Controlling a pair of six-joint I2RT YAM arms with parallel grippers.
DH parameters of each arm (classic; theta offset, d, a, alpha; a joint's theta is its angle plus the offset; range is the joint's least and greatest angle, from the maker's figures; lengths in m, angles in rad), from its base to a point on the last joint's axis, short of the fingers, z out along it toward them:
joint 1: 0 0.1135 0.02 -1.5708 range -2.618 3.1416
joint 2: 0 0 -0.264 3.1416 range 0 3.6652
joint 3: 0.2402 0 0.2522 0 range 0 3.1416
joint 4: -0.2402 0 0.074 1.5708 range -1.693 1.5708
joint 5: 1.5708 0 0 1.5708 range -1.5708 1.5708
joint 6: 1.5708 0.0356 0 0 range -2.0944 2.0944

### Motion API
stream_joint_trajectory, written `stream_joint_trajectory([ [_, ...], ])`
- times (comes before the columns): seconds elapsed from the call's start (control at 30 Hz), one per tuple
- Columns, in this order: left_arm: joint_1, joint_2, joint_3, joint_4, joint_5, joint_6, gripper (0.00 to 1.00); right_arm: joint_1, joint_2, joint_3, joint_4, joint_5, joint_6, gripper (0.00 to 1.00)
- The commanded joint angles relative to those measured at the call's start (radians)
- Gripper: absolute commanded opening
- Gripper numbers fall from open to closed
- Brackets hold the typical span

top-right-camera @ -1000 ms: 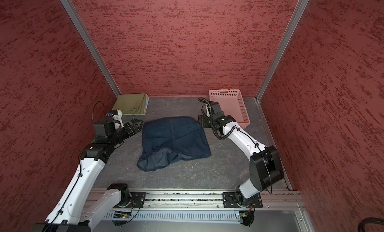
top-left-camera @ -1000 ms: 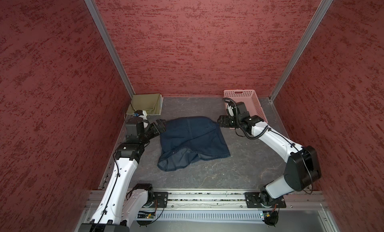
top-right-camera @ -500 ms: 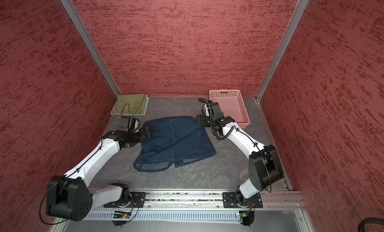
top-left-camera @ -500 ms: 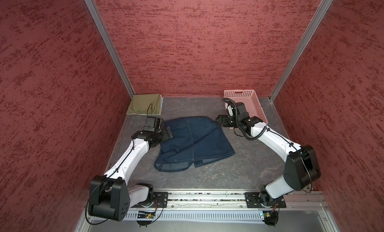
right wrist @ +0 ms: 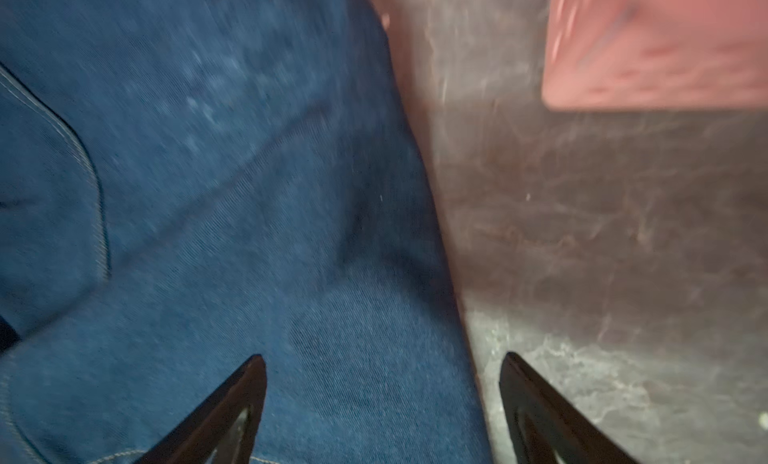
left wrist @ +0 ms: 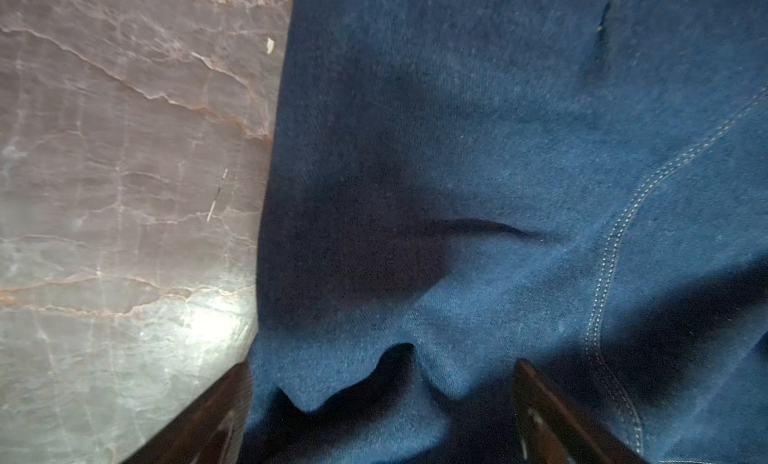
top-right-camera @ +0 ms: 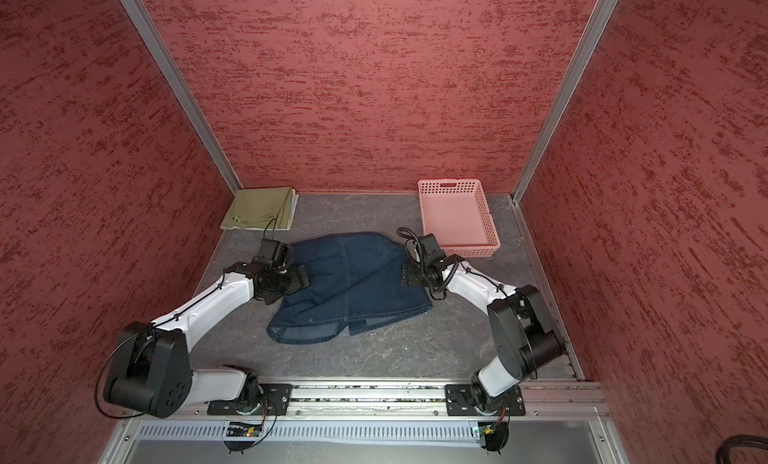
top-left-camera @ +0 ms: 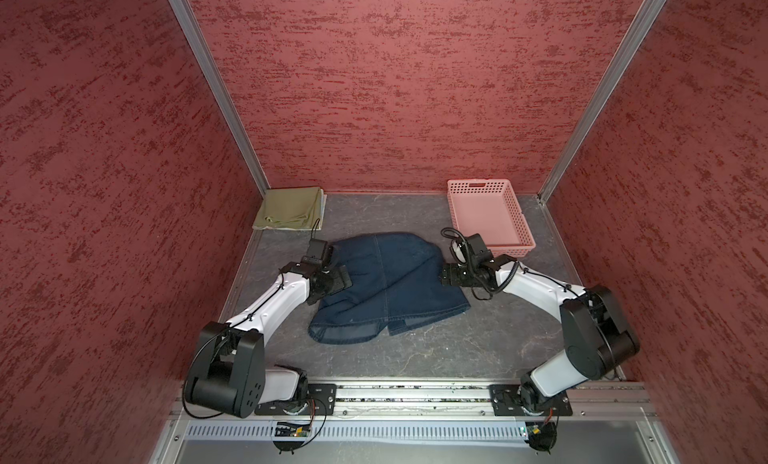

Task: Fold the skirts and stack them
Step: 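Grasp the denim skirt's edges with both grippers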

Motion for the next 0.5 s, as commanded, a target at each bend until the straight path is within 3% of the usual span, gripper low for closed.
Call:
stream_joint_trajectory([
  [0.0, -0.006, -0.012, 0.039, 0.006, -0.029, -0.010, 0.98, 0.029, -0.007, -0.019, 0.019, 0.030, 0.024, 0.87],
  [0.13, -0.006, 0.030, 0.134, 0.008, -0.041, 0.024, 0.99, 0.044, 0.001, -0.056, 0.035, 0.027, 0.031, 0.74],
  [0.23, -0.008, 0.097, 0.229, 0.018, -0.035, 0.067, 1.00, 0.047, 0.006, -0.087, 0.049, 0.027, 0.032, 0.47],
  [0.33, -0.010, 0.189, 0.328, 0.030, -0.019, 0.117, 1.00, 0.046, 0.005, -0.115, 0.069, 0.029, 0.038, 0.08],
  [0.37, -0.010, 0.224, 0.362, 0.035, -0.008, 0.135, 1.00, 0.046, 0.008, -0.115, 0.069, 0.033, 0.037, 0.00],
  [0.47, -0.017, 0.303, 0.439, 0.058, 0.002, 0.170, 1.00, 0.045, 0.008, -0.109, 0.065, 0.046, 0.035, 0.00],
])
